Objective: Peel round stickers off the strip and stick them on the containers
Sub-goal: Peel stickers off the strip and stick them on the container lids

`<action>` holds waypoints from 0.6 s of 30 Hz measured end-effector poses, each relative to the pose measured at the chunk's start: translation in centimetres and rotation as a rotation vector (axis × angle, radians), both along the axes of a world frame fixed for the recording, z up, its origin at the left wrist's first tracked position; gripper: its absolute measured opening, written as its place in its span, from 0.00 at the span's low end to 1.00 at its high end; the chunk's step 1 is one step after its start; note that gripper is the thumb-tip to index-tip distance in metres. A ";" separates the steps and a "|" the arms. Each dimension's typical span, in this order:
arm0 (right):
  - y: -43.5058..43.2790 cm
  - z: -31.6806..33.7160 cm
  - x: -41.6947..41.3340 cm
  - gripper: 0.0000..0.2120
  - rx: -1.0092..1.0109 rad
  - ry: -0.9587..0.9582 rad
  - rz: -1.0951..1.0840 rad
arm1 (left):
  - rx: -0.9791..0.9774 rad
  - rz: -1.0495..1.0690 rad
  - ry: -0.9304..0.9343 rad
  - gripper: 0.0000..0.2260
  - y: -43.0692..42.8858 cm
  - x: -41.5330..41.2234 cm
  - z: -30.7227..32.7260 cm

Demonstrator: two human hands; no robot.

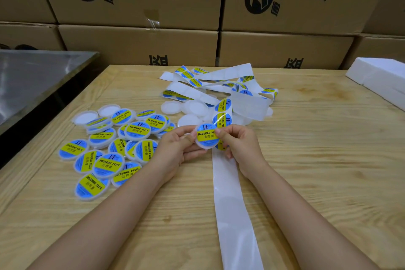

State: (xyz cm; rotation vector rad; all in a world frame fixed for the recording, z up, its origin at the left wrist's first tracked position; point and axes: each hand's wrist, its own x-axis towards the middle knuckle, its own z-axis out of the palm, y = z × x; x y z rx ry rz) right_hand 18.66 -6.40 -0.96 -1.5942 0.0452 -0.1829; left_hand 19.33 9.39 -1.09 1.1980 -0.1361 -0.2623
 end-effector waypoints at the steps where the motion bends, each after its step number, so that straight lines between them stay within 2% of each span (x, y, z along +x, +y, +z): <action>1: 0.0 -0.1 0.0 0.11 -0.003 0.001 -0.005 | 0.006 0.003 -0.001 0.07 0.0 0.0 0.0; 9: 0.1 -0.7 0.3 0.11 -0.097 -0.022 -0.044 | 0.057 0.073 -0.003 0.07 -0.4 -0.2 0.0; 18: 0.9 -0.9 -0.5 0.09 -0.602 -0.261 -0.174 | 0.063 0.145 0.004 0.05 -0.8 -0.5 0.1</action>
